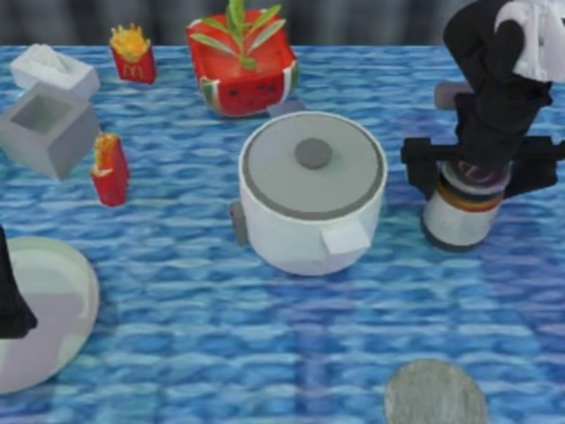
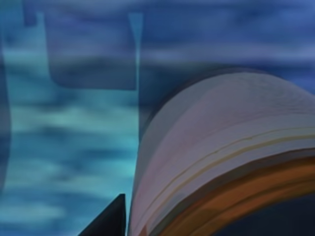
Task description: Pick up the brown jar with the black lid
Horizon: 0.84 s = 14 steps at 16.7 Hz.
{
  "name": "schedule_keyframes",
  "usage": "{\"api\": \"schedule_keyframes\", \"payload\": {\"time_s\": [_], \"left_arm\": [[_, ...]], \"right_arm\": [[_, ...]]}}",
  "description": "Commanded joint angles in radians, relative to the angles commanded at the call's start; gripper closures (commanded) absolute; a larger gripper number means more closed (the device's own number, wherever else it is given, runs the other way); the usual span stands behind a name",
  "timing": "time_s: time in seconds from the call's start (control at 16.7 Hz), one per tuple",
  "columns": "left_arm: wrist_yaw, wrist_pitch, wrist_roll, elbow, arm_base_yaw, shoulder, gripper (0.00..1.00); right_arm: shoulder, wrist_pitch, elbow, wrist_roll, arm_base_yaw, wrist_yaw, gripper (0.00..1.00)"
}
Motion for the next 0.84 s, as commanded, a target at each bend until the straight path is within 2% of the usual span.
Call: {"api": "schedule_keyframes", "payload": {"time_s": [0.48, 0.84], "left_arm": [[0.0, 0.0, 0.0, 0.0, 0.0, 0.0, 0.0], [0.0, 0.0, 0.0, 0.0, 0.0, 0.0, 0.0]], "right_arm": [[0.0, 0.0, 0.0, 0.0, 0.0, 0.0, 0.02], [0.0, 0.0, 0.0, 0.0, 0.0, 0.0, 0.0]]}}
